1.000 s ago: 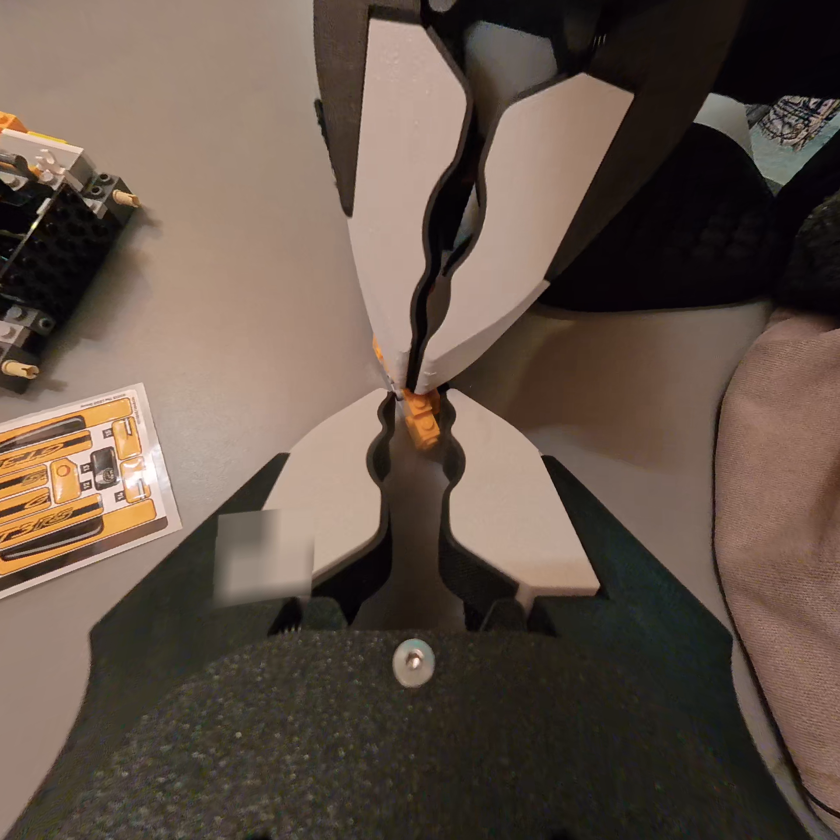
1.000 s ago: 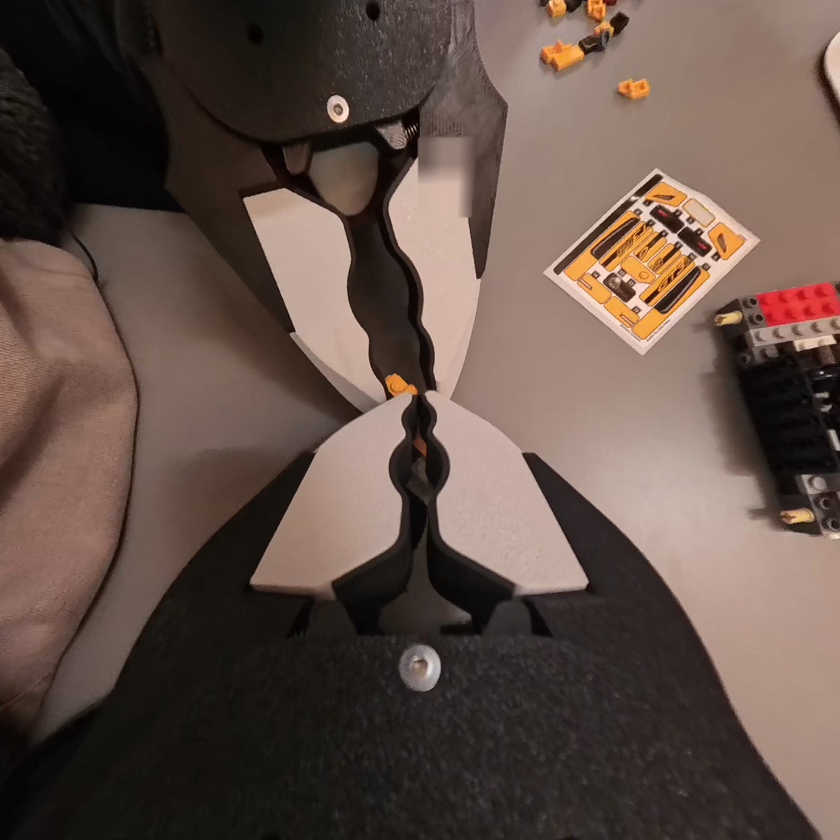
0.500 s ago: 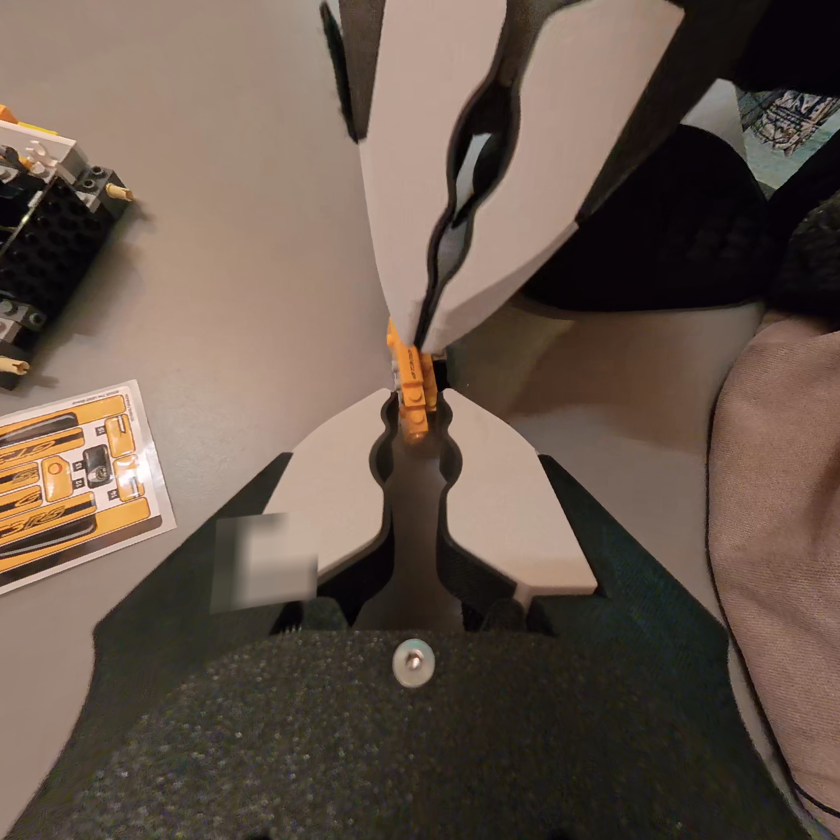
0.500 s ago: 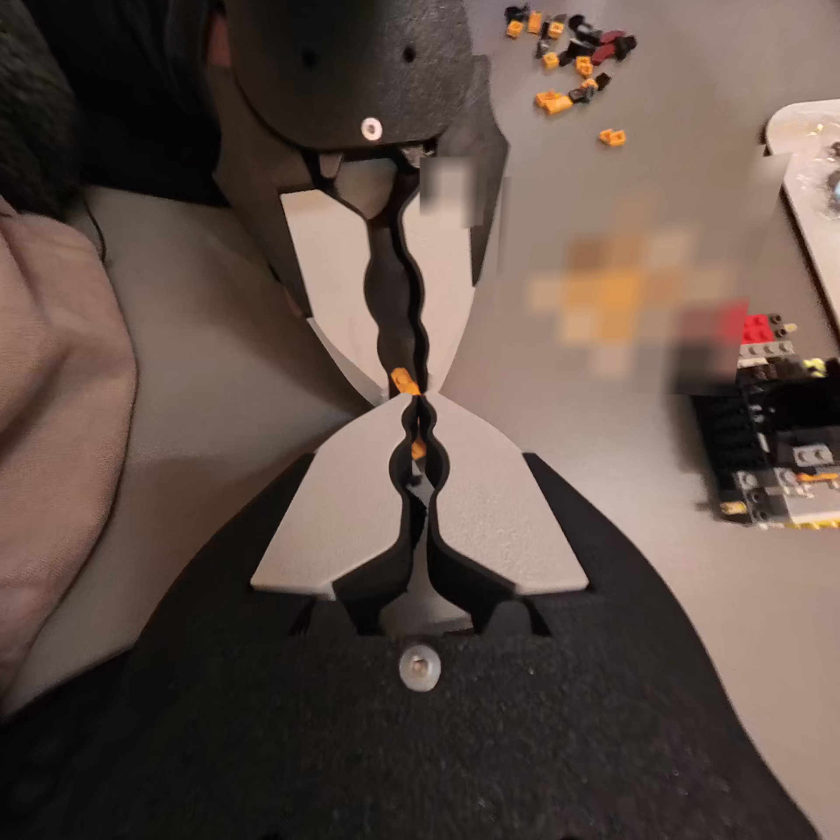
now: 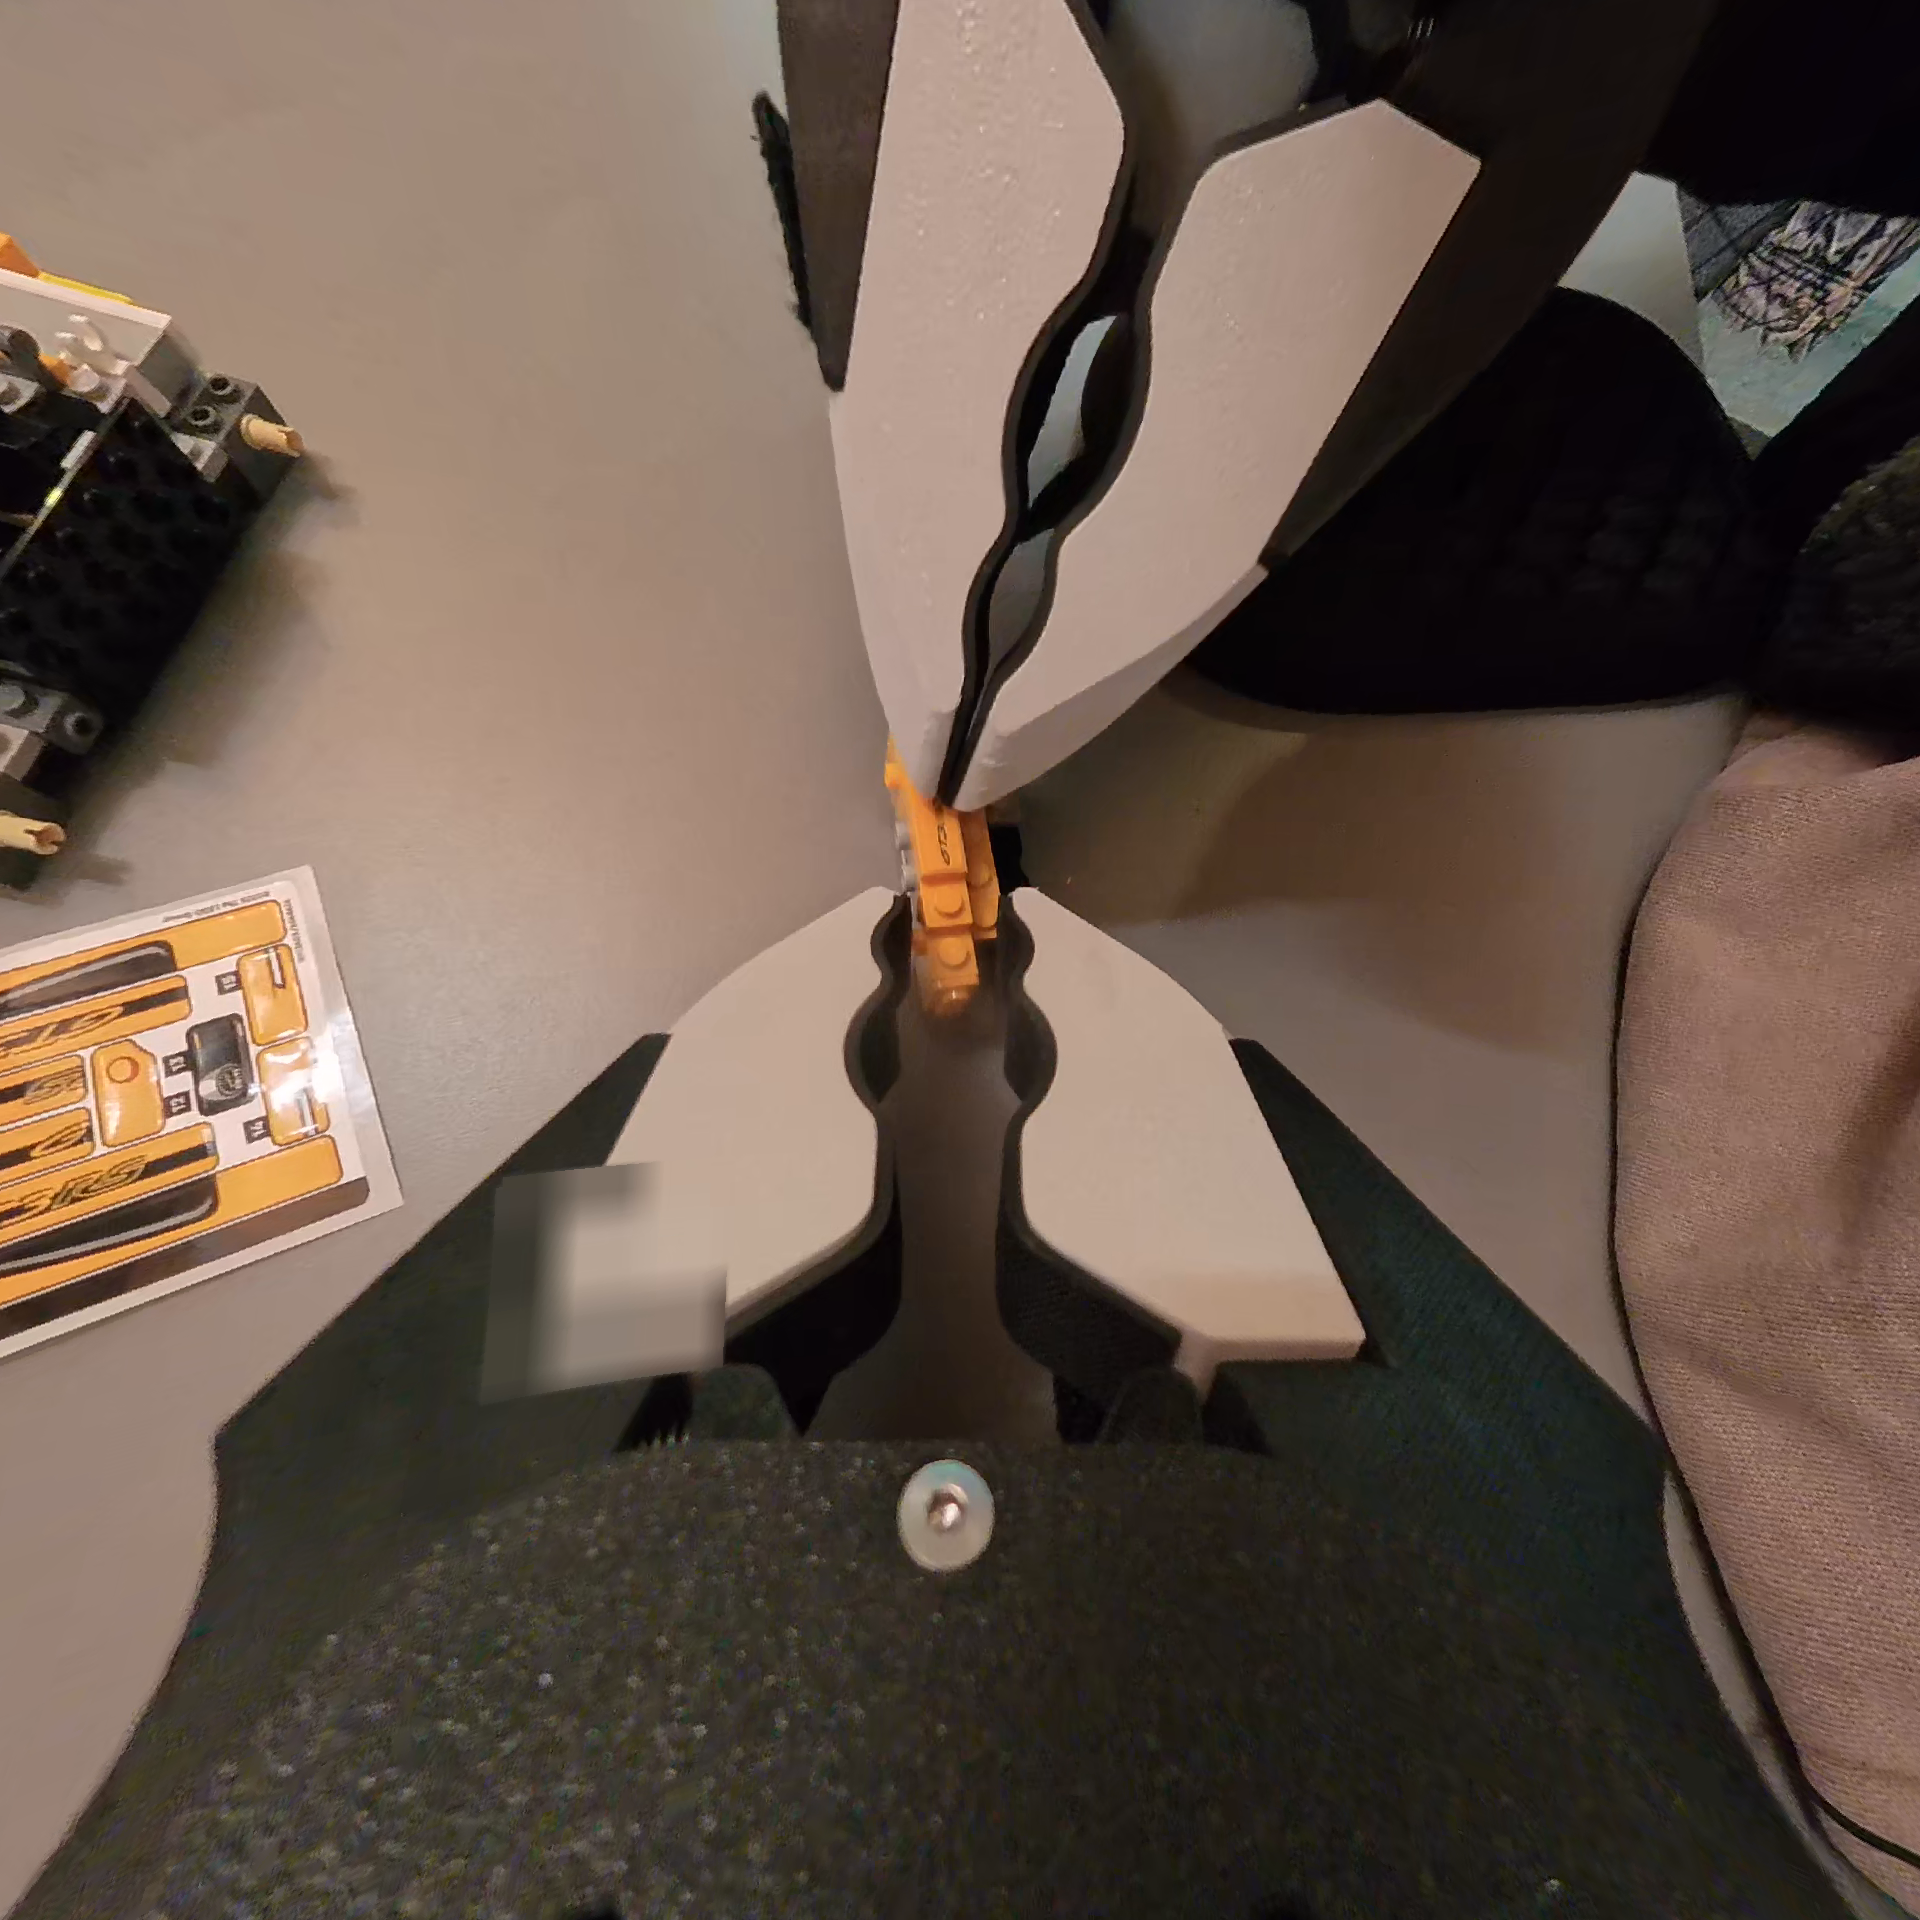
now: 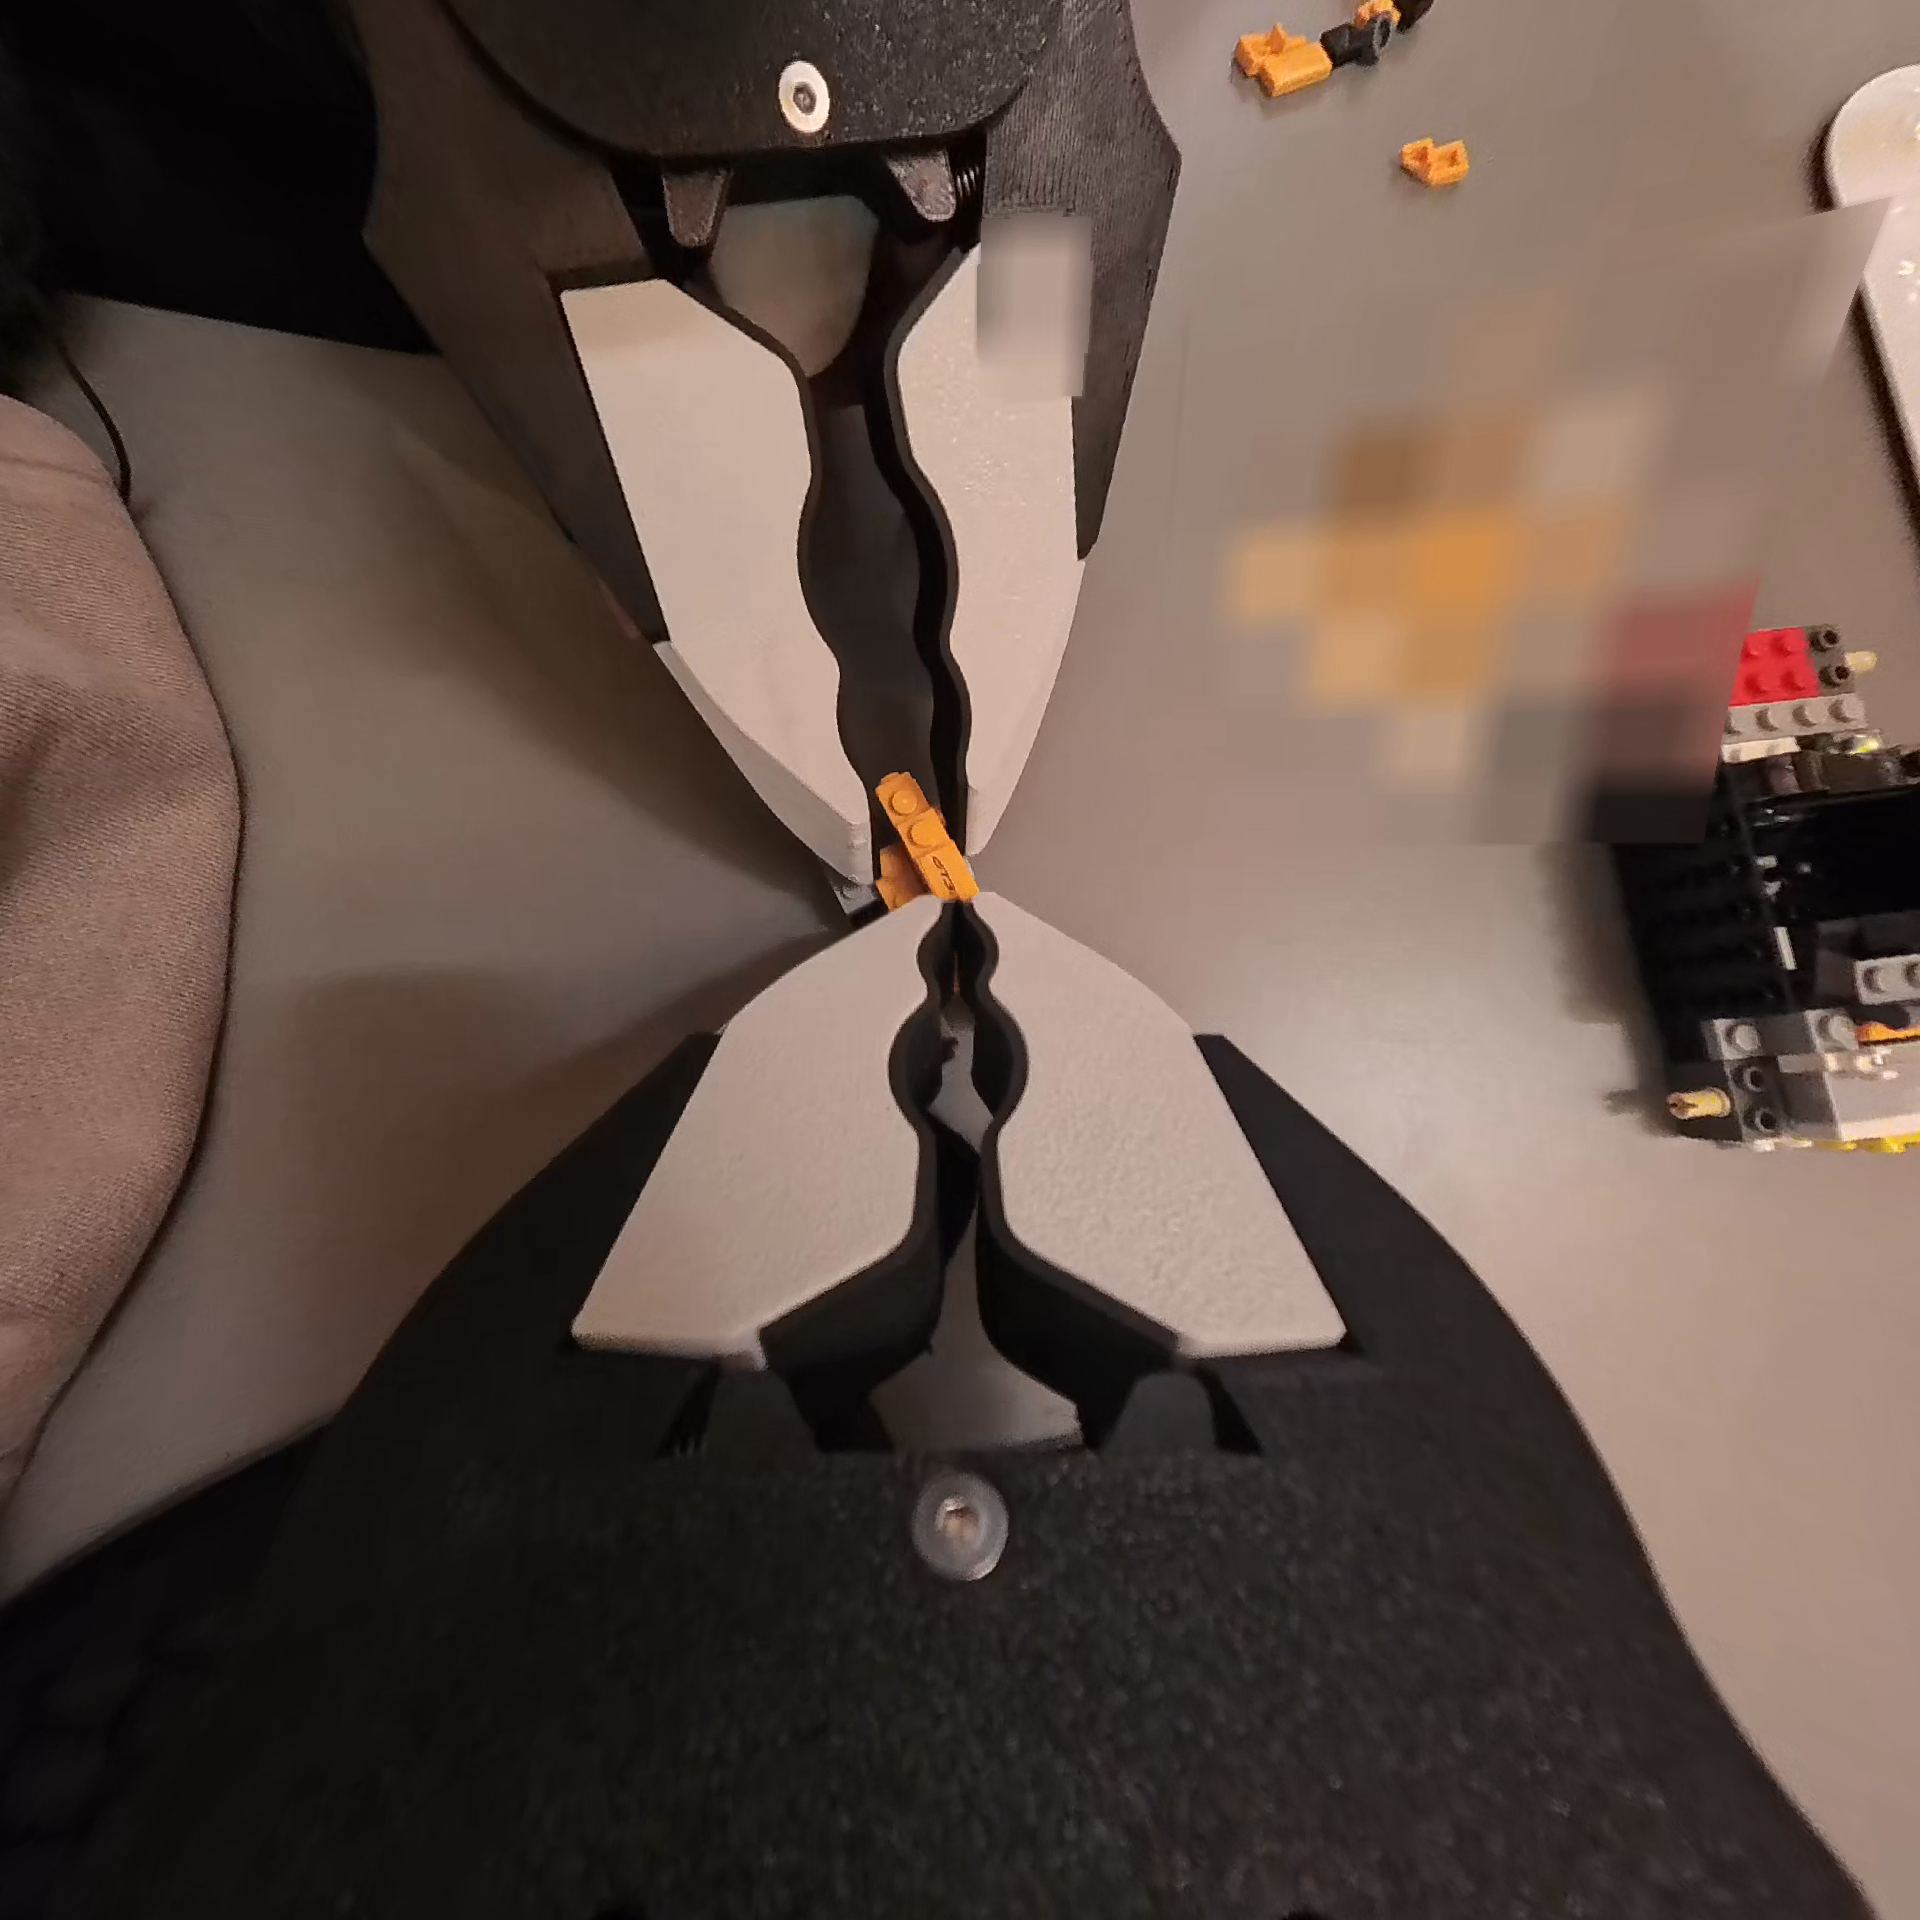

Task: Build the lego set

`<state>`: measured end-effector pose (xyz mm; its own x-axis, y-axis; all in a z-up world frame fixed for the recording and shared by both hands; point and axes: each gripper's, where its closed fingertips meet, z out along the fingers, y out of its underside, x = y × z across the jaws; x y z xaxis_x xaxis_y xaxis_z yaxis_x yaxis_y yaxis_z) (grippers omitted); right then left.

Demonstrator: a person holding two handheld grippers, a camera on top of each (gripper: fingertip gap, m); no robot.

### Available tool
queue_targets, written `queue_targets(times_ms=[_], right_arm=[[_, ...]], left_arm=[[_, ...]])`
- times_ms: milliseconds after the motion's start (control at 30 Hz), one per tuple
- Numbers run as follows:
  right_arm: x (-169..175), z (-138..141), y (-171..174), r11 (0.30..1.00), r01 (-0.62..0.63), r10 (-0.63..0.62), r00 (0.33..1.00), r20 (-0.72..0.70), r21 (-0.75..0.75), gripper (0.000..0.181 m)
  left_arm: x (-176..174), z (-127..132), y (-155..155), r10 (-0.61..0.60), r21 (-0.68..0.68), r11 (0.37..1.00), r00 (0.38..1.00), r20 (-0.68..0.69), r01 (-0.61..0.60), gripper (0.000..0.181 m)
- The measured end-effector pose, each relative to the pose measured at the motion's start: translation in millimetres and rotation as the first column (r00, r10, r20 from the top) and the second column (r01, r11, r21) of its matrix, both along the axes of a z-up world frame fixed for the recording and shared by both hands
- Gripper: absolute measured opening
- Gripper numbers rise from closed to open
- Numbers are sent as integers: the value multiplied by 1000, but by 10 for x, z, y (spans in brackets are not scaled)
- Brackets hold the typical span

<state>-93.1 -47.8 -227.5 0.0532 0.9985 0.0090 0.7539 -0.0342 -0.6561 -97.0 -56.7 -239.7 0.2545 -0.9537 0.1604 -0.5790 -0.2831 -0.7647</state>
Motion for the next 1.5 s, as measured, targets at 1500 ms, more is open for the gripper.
queue_targets(times_ms=[1500], right_arm=[[-36, -3, 46, 979, 169, -139, 963, 233, -115, 0]], left_arm=[[-9, -8, 23, 17, 32, 999, 1000, -18, -16, 15]])
